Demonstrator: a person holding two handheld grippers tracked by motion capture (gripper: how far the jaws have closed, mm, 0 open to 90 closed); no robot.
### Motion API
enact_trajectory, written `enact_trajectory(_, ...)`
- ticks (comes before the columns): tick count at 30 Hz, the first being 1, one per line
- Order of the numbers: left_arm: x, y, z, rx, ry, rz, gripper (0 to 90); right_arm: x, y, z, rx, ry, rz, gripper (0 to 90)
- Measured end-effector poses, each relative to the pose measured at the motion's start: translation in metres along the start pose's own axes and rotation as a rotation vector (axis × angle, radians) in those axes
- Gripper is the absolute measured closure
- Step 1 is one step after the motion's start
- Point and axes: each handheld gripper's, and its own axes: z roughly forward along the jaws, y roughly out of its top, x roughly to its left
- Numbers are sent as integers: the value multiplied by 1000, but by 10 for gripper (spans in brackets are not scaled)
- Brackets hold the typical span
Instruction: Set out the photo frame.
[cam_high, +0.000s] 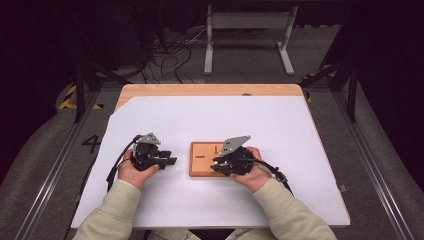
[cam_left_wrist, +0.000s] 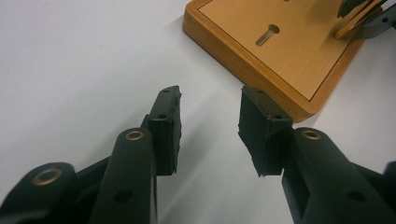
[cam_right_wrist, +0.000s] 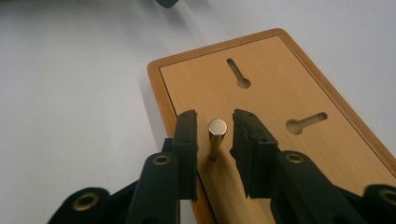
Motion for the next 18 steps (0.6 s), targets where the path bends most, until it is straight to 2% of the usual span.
enact_trajectory(2, 0, 0, 0, 1, 1, 3, 592, 1, 0, 0, -1, -3, -4, 744)
enact_trajectory(6, 0, 0, 0, 2, 1, 3, 591, 3, 1, 0, 9, -22, -40, 832)
enact_trajectory(18, 1, 0, 1, -2, -1, 4, 593, 11, 0, 0, 11, -70, -123, 830)
